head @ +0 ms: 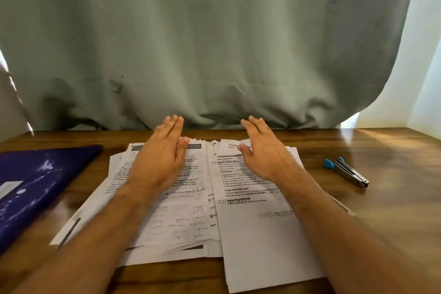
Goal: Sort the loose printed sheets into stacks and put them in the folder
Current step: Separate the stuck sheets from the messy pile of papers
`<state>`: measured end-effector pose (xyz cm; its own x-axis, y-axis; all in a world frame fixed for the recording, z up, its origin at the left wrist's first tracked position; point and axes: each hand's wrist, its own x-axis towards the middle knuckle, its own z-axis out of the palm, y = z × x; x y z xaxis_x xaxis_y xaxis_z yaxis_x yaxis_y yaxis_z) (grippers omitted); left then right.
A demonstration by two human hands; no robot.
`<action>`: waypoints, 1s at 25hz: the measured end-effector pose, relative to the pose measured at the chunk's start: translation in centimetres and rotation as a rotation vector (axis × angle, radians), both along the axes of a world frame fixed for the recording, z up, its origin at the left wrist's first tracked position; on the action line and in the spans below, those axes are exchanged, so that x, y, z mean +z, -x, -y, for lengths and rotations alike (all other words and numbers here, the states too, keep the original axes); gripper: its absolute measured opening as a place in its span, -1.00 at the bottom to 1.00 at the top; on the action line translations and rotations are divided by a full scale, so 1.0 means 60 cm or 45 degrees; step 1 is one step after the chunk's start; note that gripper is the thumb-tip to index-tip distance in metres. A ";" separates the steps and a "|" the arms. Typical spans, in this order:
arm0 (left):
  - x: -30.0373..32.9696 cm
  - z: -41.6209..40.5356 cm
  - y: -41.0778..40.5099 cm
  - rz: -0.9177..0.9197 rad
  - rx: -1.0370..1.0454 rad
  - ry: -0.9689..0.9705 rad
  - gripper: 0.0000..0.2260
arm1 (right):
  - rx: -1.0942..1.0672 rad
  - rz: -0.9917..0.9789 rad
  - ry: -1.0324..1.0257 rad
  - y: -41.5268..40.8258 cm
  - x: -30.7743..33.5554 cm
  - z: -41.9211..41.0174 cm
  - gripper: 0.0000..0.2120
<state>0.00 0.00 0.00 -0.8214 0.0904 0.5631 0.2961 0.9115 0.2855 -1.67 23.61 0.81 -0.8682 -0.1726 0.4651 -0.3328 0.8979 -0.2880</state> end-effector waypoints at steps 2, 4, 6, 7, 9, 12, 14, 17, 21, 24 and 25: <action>-0.012 0.006 0.007 0.131 0.062 -0.072 -0.51 | 0.005 0.046 -0.051 0.004 -0.007 0.005 -0.36; -0.024 0.009 0.004 0.316 0.110 -0.131 -0.49 | -0.016 0.107 -0.108 -0.001 -0.014 0.011 -0.38; -0.032 0.002 0.000 0.434 0.119 -0.132 -0.47 | -0.074 0.179 -0.188 -0.008 -0.017 0.019 -0.46; -0.031 0.001 -0.001 0.488 0.121 -0.114 -0.46 | -0.105 0.226 -0.217 -0.011 -0.015 0.023 -0.52; -0.028 0.004 0.001 0.573 0.126 -0.092 -0.43 | -0.132 0.308 -0.211 -0.016 -0.012 0.029 -0.63; -0.031 0.009 -0.003 0.643 0.098 -0.080 -0.46 | -0.115 0.419 -0.169 -0.025 -0.019 0.038 -0.70; -0.032 0.012 -0.005 0.647 0.090 -0.073 -0.48 | -0.127 0.444 -0.184 -0.028 -0.021 0.041 -0.68; -0.027 0.014 -0.009 0.642 0.108 -0.076 -0.48 | -0.170 0.467 -0.177 -0.029 -0.020 0.047 -0.63; -0.022 0.017 -0.009 0.666 0.134 -0.021 -0.48 | -0.174 0.504 -0.214 -0.039 -0.017 0.060 -0.61; -0.001 0.016 0.003 0.730 0.141 0.106 -0.51 | -0.131 0.454 -0.225 -0.048 -0.013 0.073 -0.67; 0.009 0.014 0.010 0.759 0.135 0.128 -0.52 | -0.110 0.433 -0.220 -0.051 -0.012 0.078 -0.67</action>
<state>-0.57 -0.86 0.53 -0.9998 0.0198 -0.0027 0.0182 0.9583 0.2852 1.41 18.95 0.11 -0.9827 -0.1424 0.1185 -0.1651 0.9634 -0.2111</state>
